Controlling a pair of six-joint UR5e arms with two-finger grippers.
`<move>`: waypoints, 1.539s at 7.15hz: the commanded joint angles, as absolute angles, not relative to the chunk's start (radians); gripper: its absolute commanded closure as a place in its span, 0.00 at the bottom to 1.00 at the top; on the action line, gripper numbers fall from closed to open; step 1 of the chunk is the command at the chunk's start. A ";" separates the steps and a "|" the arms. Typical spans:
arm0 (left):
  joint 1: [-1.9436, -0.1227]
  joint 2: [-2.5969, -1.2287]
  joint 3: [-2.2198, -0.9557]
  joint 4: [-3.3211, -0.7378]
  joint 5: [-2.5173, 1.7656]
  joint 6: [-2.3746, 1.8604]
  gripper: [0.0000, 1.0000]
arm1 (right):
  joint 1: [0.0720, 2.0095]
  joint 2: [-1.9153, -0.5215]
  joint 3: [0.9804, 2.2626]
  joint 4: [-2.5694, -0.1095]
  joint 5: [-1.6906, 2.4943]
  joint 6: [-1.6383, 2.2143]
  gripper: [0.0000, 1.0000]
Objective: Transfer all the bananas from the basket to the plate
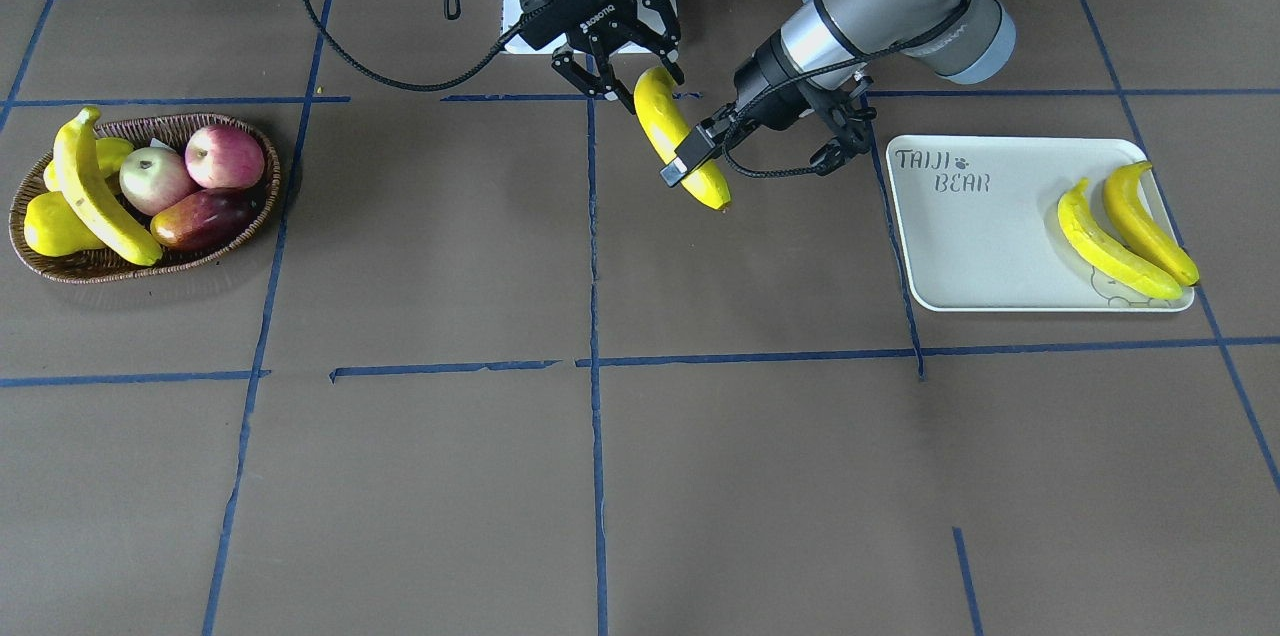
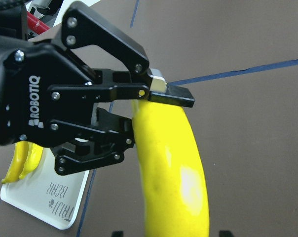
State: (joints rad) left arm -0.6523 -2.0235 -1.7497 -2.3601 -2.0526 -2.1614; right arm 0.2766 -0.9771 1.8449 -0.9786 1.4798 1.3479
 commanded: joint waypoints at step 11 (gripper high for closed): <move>-0.868 -1.541 -1.757 -2.350 -2.062 -1.863 1.00 | 0.652 -1.295 2.025 -1.436 2.043 0.933 0.00</move>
